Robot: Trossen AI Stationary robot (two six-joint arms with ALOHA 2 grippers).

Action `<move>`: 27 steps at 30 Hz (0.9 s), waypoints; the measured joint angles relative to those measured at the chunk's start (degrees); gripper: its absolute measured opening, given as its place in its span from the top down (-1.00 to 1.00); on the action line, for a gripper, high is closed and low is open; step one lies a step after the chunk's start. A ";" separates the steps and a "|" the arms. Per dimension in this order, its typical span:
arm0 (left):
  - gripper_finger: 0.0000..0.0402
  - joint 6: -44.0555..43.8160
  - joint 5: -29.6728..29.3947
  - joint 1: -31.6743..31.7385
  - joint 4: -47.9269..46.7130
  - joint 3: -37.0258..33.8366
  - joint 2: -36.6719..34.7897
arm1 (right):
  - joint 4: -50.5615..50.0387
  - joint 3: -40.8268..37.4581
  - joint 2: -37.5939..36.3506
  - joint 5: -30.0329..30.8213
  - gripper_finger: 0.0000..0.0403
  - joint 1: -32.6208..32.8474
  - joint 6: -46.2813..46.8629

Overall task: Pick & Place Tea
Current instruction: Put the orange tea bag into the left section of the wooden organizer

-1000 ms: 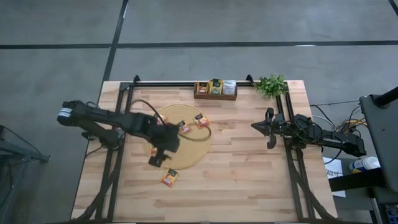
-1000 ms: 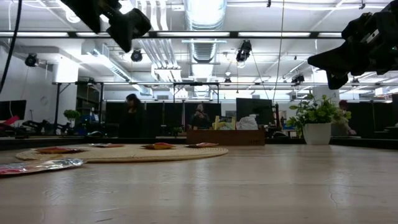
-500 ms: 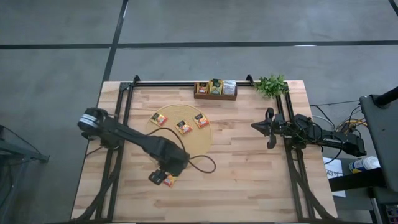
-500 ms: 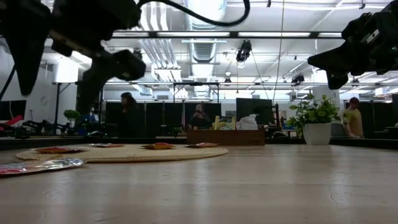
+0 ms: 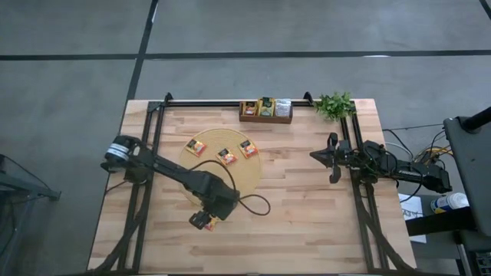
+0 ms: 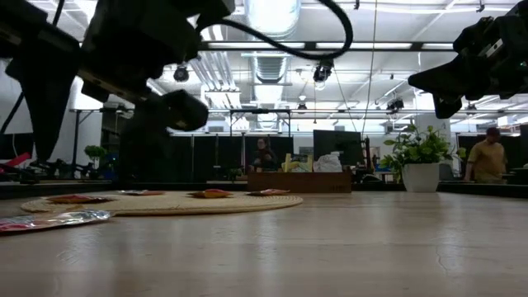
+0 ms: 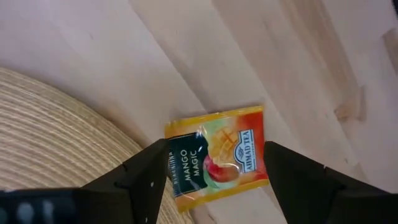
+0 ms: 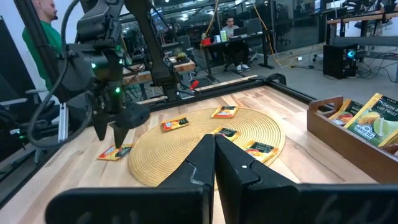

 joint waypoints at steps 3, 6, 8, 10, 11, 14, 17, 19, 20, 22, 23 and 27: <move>-0.26 0.04 0.54 0.01 0.84 -1.56 0.58 | 0.00 0.00 0.02 0.00 0.96 0.00 0.00; -0.22 0.87 0.56 0.15 1.43 -2.96 0.69 | 0.01 -0.01 0.02 -0.01 0.96 0.00 0.00; -0.19 1.08 0.58 0.31 1.65 -3.52 0.63 | -0.01 0.00 0.02 -0.01 0.96 0.02 0.00; -0.17 1.14 0.56 0.37 1.62 -3.94 0.56 | -0.01 -0.01 0.02 -0.01 0.96 0.00 0.00; -0.16 1.15 0.58 0.39 1.54 -4.01 0.49 | 0.01 0.01 0.02 -0.01 0.96 0.02 0.00; -0.14 1.18 0.58 0.42 1.72 -3.92 0.37 | -0.01 0.00 0.02 0.00 0.96 0.01 0.00; -0.13 1.23 0.56 0.42 2.78 -3.92 0.37 | -0.01 0.01 0.02 -0.01 0.96 0.00 0.00; -0.13 1.53 0.58 0.42 3.37 -3.96 0.37 | 0.01 0.00 0.02 -0.01 0.96 0.00 0.00; -0.13 1.93 0.56 0.42 3.63 -4.00 0.39 | 0.01 0.01 0.02 -0.01 0.96 0.00 0.00; -0.13 2.57 0.56 0.43 3.92 -4.01 0.60 | -0.01 0.01 0.02 -0.01 0.96 0.00 0.00; -0.13 2.71 0.56 0.48 4.06 -4.01 0.84 | 0.01 0.00 0.02 -0.01 0.96 0.00 0.00; -0.13 3.36 0.54 0.72 4.27 -4.07 2.00 | -0.01 0.00 0.02 -0.01 0.96 0.00 0.00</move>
